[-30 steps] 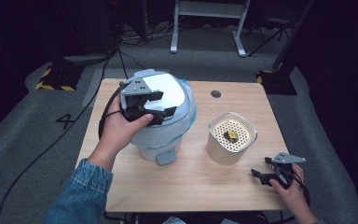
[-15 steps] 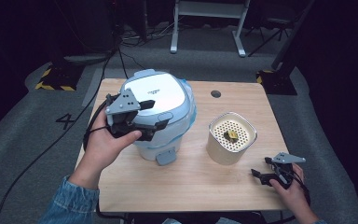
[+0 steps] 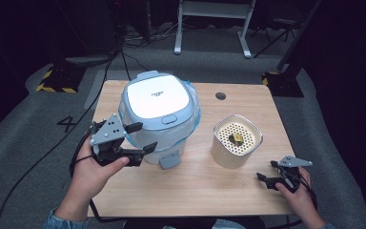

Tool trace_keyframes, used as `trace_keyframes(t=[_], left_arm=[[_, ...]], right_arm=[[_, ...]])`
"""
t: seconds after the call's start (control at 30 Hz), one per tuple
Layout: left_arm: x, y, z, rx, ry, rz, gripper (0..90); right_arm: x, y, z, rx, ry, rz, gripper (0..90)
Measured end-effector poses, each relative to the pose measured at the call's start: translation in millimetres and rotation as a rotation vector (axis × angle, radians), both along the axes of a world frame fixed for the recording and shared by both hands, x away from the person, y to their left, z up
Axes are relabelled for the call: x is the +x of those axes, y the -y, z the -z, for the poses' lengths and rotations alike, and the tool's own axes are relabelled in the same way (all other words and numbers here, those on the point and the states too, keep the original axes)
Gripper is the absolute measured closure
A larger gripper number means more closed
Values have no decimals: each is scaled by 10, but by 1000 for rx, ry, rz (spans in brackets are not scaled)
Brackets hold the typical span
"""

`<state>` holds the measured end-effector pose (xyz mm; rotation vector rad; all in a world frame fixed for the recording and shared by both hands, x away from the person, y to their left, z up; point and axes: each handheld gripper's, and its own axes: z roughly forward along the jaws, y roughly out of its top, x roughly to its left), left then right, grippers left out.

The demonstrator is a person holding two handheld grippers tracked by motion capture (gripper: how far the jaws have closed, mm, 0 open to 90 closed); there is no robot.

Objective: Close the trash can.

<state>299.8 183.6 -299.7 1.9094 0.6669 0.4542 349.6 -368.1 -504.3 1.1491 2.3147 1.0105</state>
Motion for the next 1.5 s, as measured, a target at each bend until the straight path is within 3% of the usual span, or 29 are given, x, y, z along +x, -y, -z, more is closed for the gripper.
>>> trace_keyframes(t=[0.17, 0.47, 0.7, 1.03, 1.5], left_arm=[[-69, -82, 157, -11, -6, -18, 282], [-100, -262, 597, -28, -64, -50, 281], [-73, -383, 875, -17, -104, -104, 279], [7, -446, 1218, 38, -175, -151, 279], [96, -439, 1645, 168, -273, -199, 277]], right_arm=[[0, 0, 0, 0, 1, -1, 151], [0, 0, 0, 0, 0, 0, 150], [0, 0, 0, 0, 0, 0, 150], [0, 0, 0, 0, 0, 0, 151], [0, 0, 0, 0, 0, 0, 150]])
